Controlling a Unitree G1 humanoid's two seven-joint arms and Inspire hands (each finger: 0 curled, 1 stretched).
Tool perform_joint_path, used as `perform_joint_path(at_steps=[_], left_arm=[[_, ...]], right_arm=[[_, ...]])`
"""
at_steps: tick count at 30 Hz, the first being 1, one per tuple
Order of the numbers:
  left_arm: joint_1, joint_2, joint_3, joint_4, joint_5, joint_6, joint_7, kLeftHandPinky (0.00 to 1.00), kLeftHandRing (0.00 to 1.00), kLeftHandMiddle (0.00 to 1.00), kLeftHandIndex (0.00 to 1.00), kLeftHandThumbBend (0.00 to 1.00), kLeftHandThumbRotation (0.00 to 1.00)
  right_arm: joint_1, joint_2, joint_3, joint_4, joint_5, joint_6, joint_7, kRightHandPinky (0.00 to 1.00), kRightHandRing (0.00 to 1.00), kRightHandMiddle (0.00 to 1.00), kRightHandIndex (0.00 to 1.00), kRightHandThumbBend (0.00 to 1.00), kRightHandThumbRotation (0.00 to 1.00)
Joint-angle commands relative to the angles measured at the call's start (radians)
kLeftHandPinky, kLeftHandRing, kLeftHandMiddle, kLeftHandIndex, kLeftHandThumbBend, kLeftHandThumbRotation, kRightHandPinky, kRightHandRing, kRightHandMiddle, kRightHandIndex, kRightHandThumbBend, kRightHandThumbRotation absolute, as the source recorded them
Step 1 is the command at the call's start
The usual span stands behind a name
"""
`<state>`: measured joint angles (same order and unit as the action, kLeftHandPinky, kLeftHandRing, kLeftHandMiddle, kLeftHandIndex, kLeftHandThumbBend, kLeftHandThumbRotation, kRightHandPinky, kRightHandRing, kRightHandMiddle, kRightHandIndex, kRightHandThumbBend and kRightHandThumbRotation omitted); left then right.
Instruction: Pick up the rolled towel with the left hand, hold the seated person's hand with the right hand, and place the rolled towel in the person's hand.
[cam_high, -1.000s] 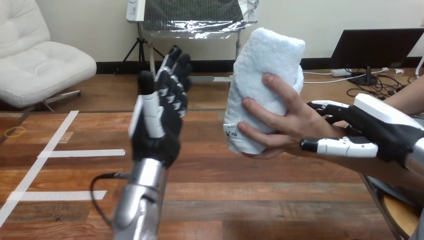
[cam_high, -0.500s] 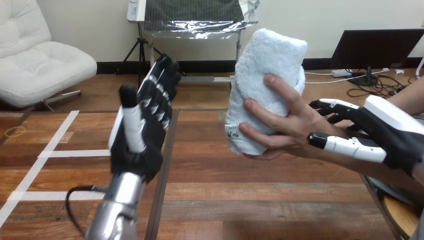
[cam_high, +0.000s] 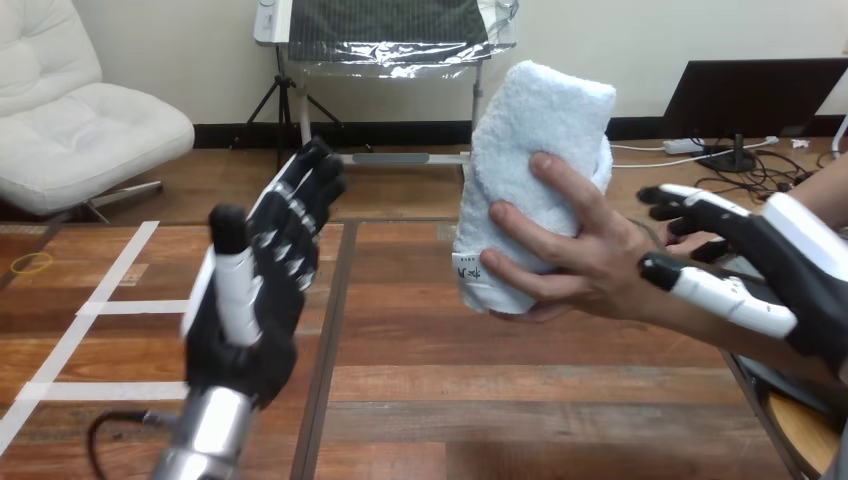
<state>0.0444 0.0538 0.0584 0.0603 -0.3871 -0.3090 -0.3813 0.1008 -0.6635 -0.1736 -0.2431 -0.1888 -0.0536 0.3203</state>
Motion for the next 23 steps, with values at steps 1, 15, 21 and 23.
perform_joint_path(at_steps=[1,15,21,23], left_arm=[[0.019,0.013,0.015,-0.158,-0.011,0.008,0.013,1.0,0.94,0.91,0.9,1.0,1.0],[0.078,0.019,0.024,-0.235,-0.034,0.004,0.003,1.0,0.95,0.92,0.92,1.0,1.0],[0.085,0.018,0.03,-0.245,-0.046,-0.014,-0.015,1.0,0.96,0.93,0.93,1.0,1.0],[0.088,0.015,0.033,-0.25,-0.052,-0.018,-0.019,1.0,0.97,0.94,0.93,1.0,1.0]], right_arm=[[0.016,0.051,-0.098,-0.119,0.047,-0.049,-0.062,0.78,0.88,0.89,0.9,0.93,1.0],[0.106,0.184,-0.142,-0.199,0.152,-0.127,-0.13,0.86,0.91,0.91,0.92,0.9,1.0],[0.128,0.236,-0.148,-0.218,0.227,-0.189,-0.133,0.89,0.94,0.94,0.94,0.9,1.0],[0.14,0.257,-0.148,-0.232,0.25,-0.206,-0.137,0.91,0.94,0.95,0.95,0.91,1.0]])
